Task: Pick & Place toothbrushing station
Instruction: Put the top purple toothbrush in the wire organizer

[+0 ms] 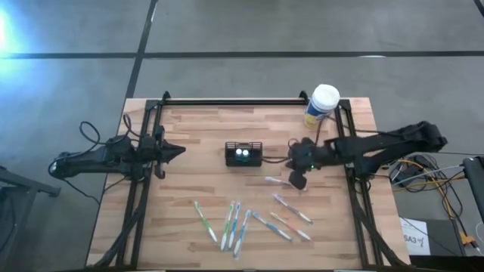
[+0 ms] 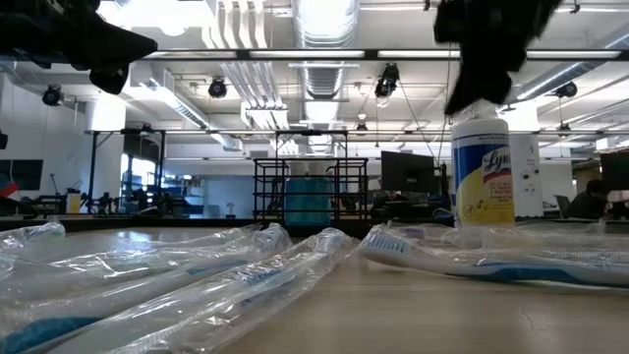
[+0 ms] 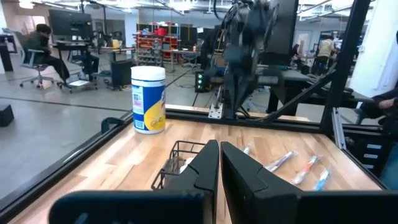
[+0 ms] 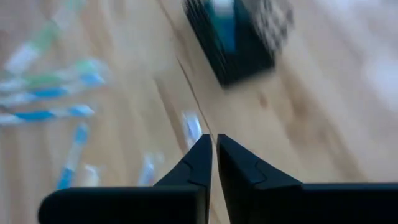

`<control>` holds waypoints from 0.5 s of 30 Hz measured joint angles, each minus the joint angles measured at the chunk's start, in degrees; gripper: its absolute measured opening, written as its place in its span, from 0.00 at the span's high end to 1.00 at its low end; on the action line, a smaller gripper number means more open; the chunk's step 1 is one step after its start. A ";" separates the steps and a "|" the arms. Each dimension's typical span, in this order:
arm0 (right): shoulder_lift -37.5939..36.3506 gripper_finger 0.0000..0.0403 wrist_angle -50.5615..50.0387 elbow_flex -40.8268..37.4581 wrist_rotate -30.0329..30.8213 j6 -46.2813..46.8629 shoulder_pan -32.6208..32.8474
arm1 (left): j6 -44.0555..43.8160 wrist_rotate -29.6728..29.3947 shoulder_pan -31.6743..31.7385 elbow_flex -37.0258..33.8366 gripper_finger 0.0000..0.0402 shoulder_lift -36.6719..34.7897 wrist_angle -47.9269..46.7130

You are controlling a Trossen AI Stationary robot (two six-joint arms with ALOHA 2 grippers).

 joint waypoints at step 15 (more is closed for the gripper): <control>11.82 0.63 2.89 -3.31 -5.80 2.37 -2.86 | -2.37 0.02 0.04 0.00 0.94 0.31 -2.12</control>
